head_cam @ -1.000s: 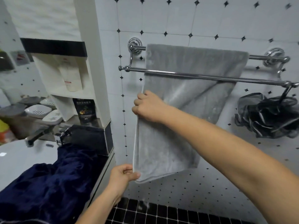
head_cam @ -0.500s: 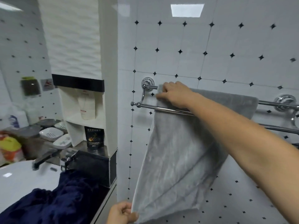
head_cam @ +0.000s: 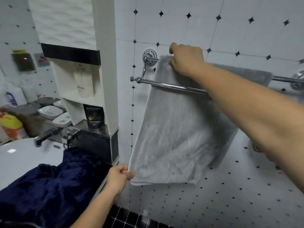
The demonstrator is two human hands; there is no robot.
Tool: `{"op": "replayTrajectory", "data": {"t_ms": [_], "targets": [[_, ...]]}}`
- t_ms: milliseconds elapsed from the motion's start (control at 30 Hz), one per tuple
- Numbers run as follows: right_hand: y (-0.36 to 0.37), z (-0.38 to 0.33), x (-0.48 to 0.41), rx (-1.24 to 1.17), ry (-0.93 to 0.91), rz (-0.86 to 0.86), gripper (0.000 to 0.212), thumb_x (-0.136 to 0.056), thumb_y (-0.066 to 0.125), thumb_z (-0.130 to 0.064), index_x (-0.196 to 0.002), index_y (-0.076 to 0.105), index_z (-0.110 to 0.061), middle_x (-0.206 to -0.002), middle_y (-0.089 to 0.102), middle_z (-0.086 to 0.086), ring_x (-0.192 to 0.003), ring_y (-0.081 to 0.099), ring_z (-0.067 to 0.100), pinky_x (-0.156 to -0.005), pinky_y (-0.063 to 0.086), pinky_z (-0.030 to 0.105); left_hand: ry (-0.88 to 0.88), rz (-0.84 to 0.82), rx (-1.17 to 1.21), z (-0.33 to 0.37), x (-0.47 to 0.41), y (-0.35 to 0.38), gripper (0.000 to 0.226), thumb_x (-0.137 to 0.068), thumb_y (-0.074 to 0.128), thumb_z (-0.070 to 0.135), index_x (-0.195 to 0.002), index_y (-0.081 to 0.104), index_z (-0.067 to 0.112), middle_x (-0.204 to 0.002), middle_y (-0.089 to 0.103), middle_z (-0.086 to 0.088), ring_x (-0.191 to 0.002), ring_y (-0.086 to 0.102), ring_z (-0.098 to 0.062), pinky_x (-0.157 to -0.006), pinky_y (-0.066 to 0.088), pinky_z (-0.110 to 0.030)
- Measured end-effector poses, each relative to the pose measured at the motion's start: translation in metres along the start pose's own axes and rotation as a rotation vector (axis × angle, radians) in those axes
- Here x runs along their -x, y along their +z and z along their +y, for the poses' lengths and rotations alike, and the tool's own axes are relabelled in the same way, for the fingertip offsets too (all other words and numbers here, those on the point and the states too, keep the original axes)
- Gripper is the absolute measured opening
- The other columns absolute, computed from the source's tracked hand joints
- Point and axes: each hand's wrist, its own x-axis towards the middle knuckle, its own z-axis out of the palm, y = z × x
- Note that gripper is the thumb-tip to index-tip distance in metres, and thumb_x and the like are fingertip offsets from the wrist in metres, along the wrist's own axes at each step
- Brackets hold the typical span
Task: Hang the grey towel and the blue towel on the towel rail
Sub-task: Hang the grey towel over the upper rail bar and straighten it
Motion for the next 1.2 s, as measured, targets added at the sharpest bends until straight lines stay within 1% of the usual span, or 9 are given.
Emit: {"op": "replayTrajectory", "data": {"t_ms": [167,267,400,567,700,833,1033,1133,1200], "targets": [[-0.005,0.062,0.021,-0.042,0.217,-0.084,0.04,-0.092,0.051,-0.043,-0.123,0.057,-0.018,-0.127,0.057,0.018,-0.116,0.052,0.04,-0.092,0.041,0.048,-0.072,0.038,0.005,0.004,-0.012,0.005,0.01,-0.076,0.072,-0.009,-0.082,0.071,0.0,-0.068,0.074,-0.008,-0.054,0.066,-0.012,-0.053,0.05,-0.021],[-0.007,0.083,0.029,-0.295,0.274,-0.253,0.033,-0.091,0.056,-0.046,-0.109,0.067,-0.021,-0.116,0.066,0.009,-0.112,0.057,0.033,-0.095,0.045,0.043,-0.085,0.037,0.0,-0.002,-0.02,0.008,0.009,-0.076,0.072,-0.008,-0.08,0.071,0.0,-0.063,0.072,-0.005,-0.049,0.062,-0.01,-0.054,0.049,-0.023],[-0.006,0.083,0.023,-0.485,0.377,-0.123,0.007,-0.085,0.063,-0.027,-0.083,0.069,-0.027,-0.091,0.064,-0.007,-0.102,0.061,0.022,-0.082,0.048,0.034,-0.113,0.026,0.01,-0.007,-0.025,0.014,0.01,-0.073,0.073,-0.009,-0.078,0.073,0.0,-0.073,0.076,-0.012,-0.076,0.072,-0.032,-0.078,0.058,-0.04],[-0.006,0.08,0.009,-0.446,0.533,-0.021,0.02,-0.089,0.052,-0.021,-0.071,0.059,-0.024,-0.098,0.066,-0.006,-0.1,0.06,0.025,-0.073,0.04,0.032,-0.099,0.049,-0.013,-0.008,-0.033,0.018,0.008,-0.071,0.075,-0.01,-0.074,0.074,-0.003,-0.075,0.075,-0.02,-0.076,0.071,-0.033,-0.083,0.056,-0.044],[-0.004,0.091,0.02,-0.524,0.444,-0.124,0.026,-0.092,0.051,-0.032,-0.091,0.067,-0.012,-0.103,0.069,0.006,-0.096,0.059,0.027,-0.082,0.047,0.036,-0.104,0.13,-0.075,-0.001,-0.043,0.019,0.012,-0.071,0.076,-0.009,-0.067,0.071,0.001,-0.06,0.071,-0.011,-0.061,0.063,-0.025,-0.065,0.051,-0.032],[-0.026,0.139,0.048,-0.542,0.44,-0.138,0.025,-0.091,0.054,-0.04,-0.087,0.067,-0.019,-0.095,0.071,0.002,-0.091,0.059,0.022,-0.079,0.044,0.031,-0.099,0.132,-0.2,0.016,-0.056,0.02,0.011,-0.073,0.075,-0.003,-0.075,0.07,0.007,-0.078,0.073,-0.009,-0.082,0.068,-0.031,-0.08,0.053,-0.038],[-0.04,0.221,0.12,-0.51,0.58,-0.208,0.022,-0.082,0.069,-0.042,-0.077,0.069,-0.021,-0.089,0.07,0.002,-0.093,0.063,0.029,-0.079,0.048,0.035,0.538,0.3,-0.178,0.152,-0.056,0.022,0.018,-0.088,0.06,0.018,-0.086,0.063,0.036,-0.085,0.07,0.005,-0.083,0.066,-0.016,-0.076,0.05,-0.03],[-0.04,0.238,0.143,-0.489,0.62,-0.191,0.023,-0.075,0.074,-0.047,-0.077,0.072,-0.024,-0.082,0.072,-0.003,-0.087,0.067,0.028,-0.071,0.057,0.044,0.909,0.345,-0.171,0.243,-0.047,0.044,0.016,-0.087,0.057,0.02,-0.089,0.063,0.034,-0.083,0.067,0.013,-0.075,0.059,0.001,-0.072,0.045,-0.014],[-0.041,0.241,0.15,-0.425,0.641,-0.126,0.025,-0.073,0.073,-0.051,-0.08,0.07,-0.027,-0.084,0.071,-0.009,-0.081,0.067,0.024,-0.073,0.057,0.043,0.99,0.368,-0.285,0.292,-0.048,0.062,0.018,-0.087,0.054,0.021,-0.102,0.064,0.024,-0.093,0.069,0.006,-0.084,0.061,-0.006,-0.081,0.047,-0.022]]}}
